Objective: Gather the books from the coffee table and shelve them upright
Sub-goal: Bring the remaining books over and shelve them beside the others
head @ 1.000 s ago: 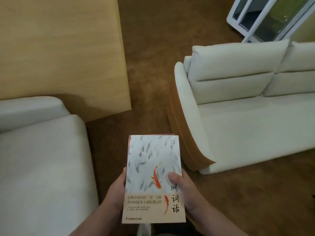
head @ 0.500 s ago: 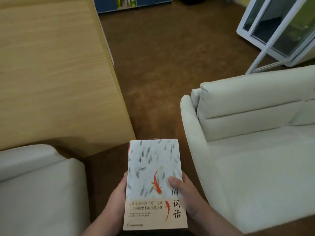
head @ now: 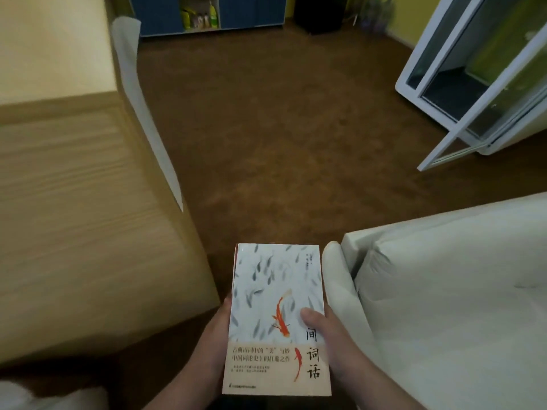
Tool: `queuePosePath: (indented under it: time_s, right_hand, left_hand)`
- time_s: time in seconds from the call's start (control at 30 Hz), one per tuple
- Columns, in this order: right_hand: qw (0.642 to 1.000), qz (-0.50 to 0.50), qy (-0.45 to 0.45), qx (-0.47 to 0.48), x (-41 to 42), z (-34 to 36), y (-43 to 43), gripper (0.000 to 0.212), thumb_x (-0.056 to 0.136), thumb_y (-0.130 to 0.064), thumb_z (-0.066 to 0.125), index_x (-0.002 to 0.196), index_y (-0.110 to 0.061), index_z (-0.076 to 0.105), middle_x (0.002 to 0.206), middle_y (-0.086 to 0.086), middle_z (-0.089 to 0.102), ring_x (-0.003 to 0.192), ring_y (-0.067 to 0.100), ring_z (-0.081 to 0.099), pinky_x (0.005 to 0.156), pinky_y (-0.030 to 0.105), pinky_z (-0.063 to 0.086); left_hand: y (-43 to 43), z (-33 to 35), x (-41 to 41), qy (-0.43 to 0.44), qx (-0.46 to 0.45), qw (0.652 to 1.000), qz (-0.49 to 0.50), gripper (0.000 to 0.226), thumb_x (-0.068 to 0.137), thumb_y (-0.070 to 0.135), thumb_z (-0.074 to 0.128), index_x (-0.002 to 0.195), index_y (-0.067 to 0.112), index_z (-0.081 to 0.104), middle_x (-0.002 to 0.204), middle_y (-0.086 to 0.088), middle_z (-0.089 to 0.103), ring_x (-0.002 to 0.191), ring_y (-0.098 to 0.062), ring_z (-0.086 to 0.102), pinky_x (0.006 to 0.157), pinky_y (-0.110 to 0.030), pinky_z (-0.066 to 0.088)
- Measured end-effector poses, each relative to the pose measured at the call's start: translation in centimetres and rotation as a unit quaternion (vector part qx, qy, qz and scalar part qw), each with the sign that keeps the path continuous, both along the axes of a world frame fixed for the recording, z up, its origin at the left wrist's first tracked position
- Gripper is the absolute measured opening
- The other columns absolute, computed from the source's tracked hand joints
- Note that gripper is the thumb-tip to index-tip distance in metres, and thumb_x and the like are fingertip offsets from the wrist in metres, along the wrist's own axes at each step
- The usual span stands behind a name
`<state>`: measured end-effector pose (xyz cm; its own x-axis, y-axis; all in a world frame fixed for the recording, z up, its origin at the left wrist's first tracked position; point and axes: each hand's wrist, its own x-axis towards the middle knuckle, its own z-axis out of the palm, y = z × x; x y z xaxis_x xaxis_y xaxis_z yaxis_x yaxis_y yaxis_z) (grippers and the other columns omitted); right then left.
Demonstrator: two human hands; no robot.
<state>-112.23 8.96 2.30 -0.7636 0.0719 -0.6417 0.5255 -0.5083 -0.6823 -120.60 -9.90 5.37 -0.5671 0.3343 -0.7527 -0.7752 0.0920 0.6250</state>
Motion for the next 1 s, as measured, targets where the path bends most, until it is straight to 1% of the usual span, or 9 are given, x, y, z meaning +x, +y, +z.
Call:
queuePosePath:
  time_s: [0.13,0.27,0.4,0.47,0.57,0.7,0.87,0.93,1.0]
  right_hand:
    - [0.999,-0.02,0.001,-0.028,-5.9,2.5,2.5,0.056,0.092,-0.022,0.068,0.143,-0.029,0.046,0.126,0.021,0.07,0.103,0.047,0.071,0.074,0.048,0.062]
    - [0.999,-0.036,0.02,-0.013,-11.0,4.1,5.1,0.052,0.094,-0.022,0.061,0.141,-0.035,0.044,0.121,0.018,0.073,0.095,0.043,0.075,0.065,0.044,0.063]
    - [0.998,-0.061,0.005,-0.031,-15.5,3.3,8.5,0.065,0.087,-0.047,0.053,0.148,-0.025,0.043,0.126,0.023,0.069,0.096,0.041,0.075,0.064,0.041,0.063]
    - [0.995,-0.075,-0.026,-0.056,-17.6,3.3,10.7,0.067,0.091,-0.057,0.043,0.148,-0.022,0.046,0.127,0.024,0.069,0.091,0.039,0.076,0.059,0.038,0.062]
    - [0.995,-0.069,-0.047,-0.06,-20.8,2.5,13.8,0.064,0.099,-0.062,0.028,0.143,-0.024,0.054,0.116,0.017,0.075,0.081,0.031,0.078,0.052,0.031,0.058]
    - [0.995,-0.059,-0.075,0.006,-25.0,1.1,18.3,0.066,0.087,-0.071,0.038,0.136,-0.033,0.06,0.111,0.011,0.078,0.097,0.034,0.076,0.07,0.037,0.057]
    - [0.994,-0.067,-0.083,-0.035,-29.1,0.1,21.8,0.061,0.1,-0.063,0.038,0.132,-0.019,0.065,0.096,0.014,0.079,0.07,0.026,0.077,0.05,0.028,0.055]
    - [0.991,-0.081,-0.093,-0.048,-30.9,0.0,22.9,0.059,0.1,-0.062,0.038,0.133,-0.02,0.065,0.101,0.015,0.079,0.073,0.027,0.077,0.051,0.028,0.055]
    - [0.989,-0.091,-0.098,-0.059,-32.9,-0.7,24.0,0.061,0.1,-0.063,0.036,0.128,-0.019,0.069,0.103,0.015,0.079,0.074,0.027,0.077,0.052,0.029,0.055]
  left_hand:
    - [2.3,0.2,-6.6,-0.046,0.046,0.998,0.007,0.081,0.067,0.072,0.074,0.118,0.008,0.069,0.11,-0.023,0.073,0.099,-0.048,0.069,0.088,-0.05,0.05]
    - [5.1,0.7,-12.0,-0.023,0.087,0.996,-0.007,0.045,0.081,0.055,0.068,0.093,0.012,0.078,0.087,-0.016,0.074,0.072,-0.033,0.069,0.068,-0.039,0.048]
    - [9.1,1.4,-16.5,-0.01,0.099,0.995,-0.025,0.044,0.08,0.059,0.073,0.087,0.015,0.068,0.075,-0.008,0.065,0.062,-0.024,0.06,0.06,-0.032,0.041]
    - [11.4,1.5,-18.8,-0.005,0.106,0.994,-0.016,0.042,0.084,0.057,0.069,0.09,0.016,0.069,0.077,-0.009,0.065,0.063,-0.025,0.064,0.061,-0.033,0.043]
    - [14.4,1.7,-21.3,0.007,0.104,0.994,-0.02,0.047,0.073,0.058,0.071,0.091,0.014,0.07,0.074,-0.01,0.066,0.063,-0.027,0.064,0.057,-0.031,0.045]
    - [18.8,2.0,-25.2,-0.005,0.091,0.996,-0.017,0.063,0.067,0.058,0.074,0.106,0.01,0.069,0.094,-0.019,0.067,0.075,-0.034,0.067,0.061,-0.035,0.051]
    - [22.7,1.8,-30.0,-0.02,0.079,0.997,-0.016,0.069,0.046,0.063,0.084,0.092,0.015,0.064,0.083,-0.013,0.062,0.068,-0.027,0.062,0.062,-0.035,0.047]
    - [23.7,1.2,-32.1,-0.032,0.071,0.997,-0.012,0.071,0.053,0.064,0.082,0.1,0.013,0.066,0.088,-0.017,0.065,0.073,-0.032,0.065,0.067,-0.038,0.048]
    - [24.7,0.7,-34.4,-0.043,0.056,0.997,-0.014,0.087,0.054,0.068,0.083,0.115,0.009,0.065,0.107,-0.028,0.066,0.092,-0.042,0.067,0.078,-0.045,0.048]
